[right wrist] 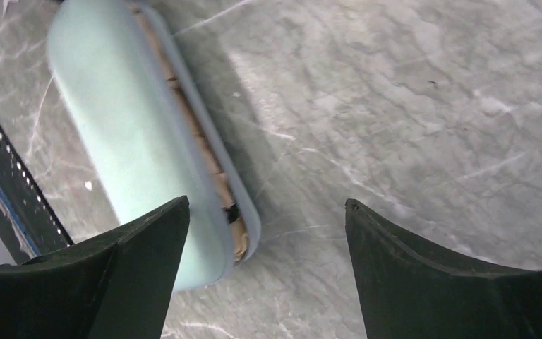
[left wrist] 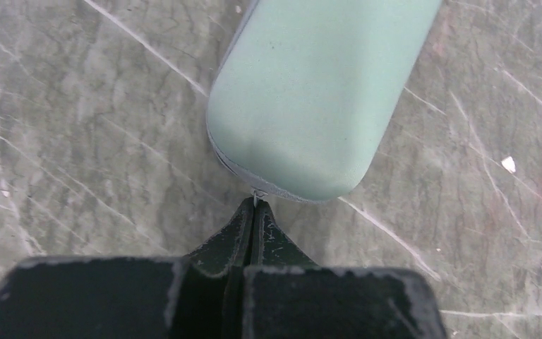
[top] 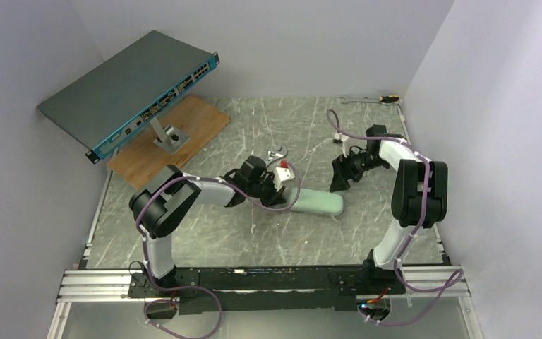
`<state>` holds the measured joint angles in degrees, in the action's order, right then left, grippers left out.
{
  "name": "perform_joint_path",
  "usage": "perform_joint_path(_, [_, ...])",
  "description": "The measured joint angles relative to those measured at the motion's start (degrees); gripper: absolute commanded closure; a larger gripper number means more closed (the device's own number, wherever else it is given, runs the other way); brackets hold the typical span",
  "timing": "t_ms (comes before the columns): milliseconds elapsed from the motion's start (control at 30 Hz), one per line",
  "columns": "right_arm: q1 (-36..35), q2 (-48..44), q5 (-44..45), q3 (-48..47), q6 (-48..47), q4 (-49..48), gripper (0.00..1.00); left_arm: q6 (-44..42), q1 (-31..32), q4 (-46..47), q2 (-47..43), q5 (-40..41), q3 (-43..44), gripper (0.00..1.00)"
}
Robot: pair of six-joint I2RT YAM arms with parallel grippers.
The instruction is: Open the umbrella
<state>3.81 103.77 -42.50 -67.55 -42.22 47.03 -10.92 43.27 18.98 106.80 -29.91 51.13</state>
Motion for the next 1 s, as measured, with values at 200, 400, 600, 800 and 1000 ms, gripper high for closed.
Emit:
perform_joint_path(200, [-2.4, -2.0, -2.1, -2.4, -7.5, 6.8, 0.13, -1.9, -1.3, -2.5, 2.3, -0.8, 4.1, 1.00])
perform_joint_path(400, [-7.8, -2.0, -4.3, -2.8, -7.0, 7.1, 0.13, -3.3, -1.7, -2.8, 3.3, -1.1, 5.4, 1.00])
perform_joint_path(600, [-11.5, -0.9, -4.3, 0.5, -3.9, 3.2, 0.39, -3.4, -1.8, -2.8, 3.5, -1.4, 5.5, 1.00])
perform_joint_path(800, [-11.0, 0.4, -5.5, 2.5, 1.9, 1.0, 0.94, -3.4, -1.8, -2.4, 2.5, -1.7, 4.1, 1.00])
perform_joint_path(1000, [-9.7, 0.4, -7.8, 4.1, 8.0, -2.0, 1.00, -3.4, -0.8, -1.2, -2.7, -1.1, -1.9, 1.00])
